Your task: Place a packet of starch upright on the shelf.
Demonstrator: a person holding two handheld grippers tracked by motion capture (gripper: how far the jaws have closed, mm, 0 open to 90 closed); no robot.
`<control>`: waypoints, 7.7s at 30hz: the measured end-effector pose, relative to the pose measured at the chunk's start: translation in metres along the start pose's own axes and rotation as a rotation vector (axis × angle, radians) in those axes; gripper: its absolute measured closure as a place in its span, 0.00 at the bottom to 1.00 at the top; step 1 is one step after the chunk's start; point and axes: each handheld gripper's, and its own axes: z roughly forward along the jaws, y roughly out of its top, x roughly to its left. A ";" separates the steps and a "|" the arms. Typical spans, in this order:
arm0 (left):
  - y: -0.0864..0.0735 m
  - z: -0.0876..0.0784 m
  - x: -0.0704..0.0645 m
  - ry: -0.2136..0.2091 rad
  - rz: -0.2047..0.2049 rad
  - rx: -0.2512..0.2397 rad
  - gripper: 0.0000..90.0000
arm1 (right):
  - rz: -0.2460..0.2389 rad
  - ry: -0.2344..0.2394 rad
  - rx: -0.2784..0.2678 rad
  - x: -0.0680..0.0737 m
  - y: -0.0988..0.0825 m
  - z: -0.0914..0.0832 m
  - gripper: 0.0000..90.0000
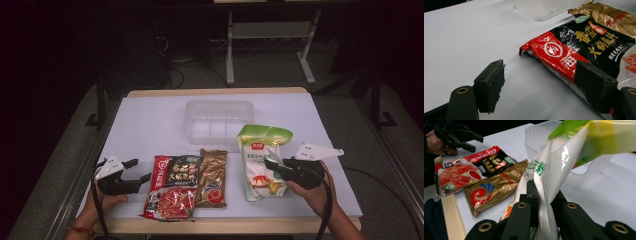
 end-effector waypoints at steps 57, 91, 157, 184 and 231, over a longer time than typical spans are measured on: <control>0.001 0.002 0.001 0.000 -0.004 -0.022 0.29 | -0.143 -0.387 -0.155 -0.028 0.093 0.098 0.92; 0.000 -0.003 0.003 0.008 -0.015 -0.043 0.28 | -0.163 -0.518 -0.125 -0.046 0.120 0.150 0.92; -0.001 0.004 -0.001 -0.019 0.009 0.006 0.28 | -0.286 -0.321 0.157 -0.044 0.059 0.155 0.87; 0.000 0.004 -0.001 -0.024 0.008 0.007 0.28 | -0.335 -0.259 0.360 -0.041 0.055 0.130 0.78; 0.003 0.005 -0.004 -0.054 -0.012 0.006 0.25 | -0.063 0.028 0.198 -0.009 -0.003 0.101 0.52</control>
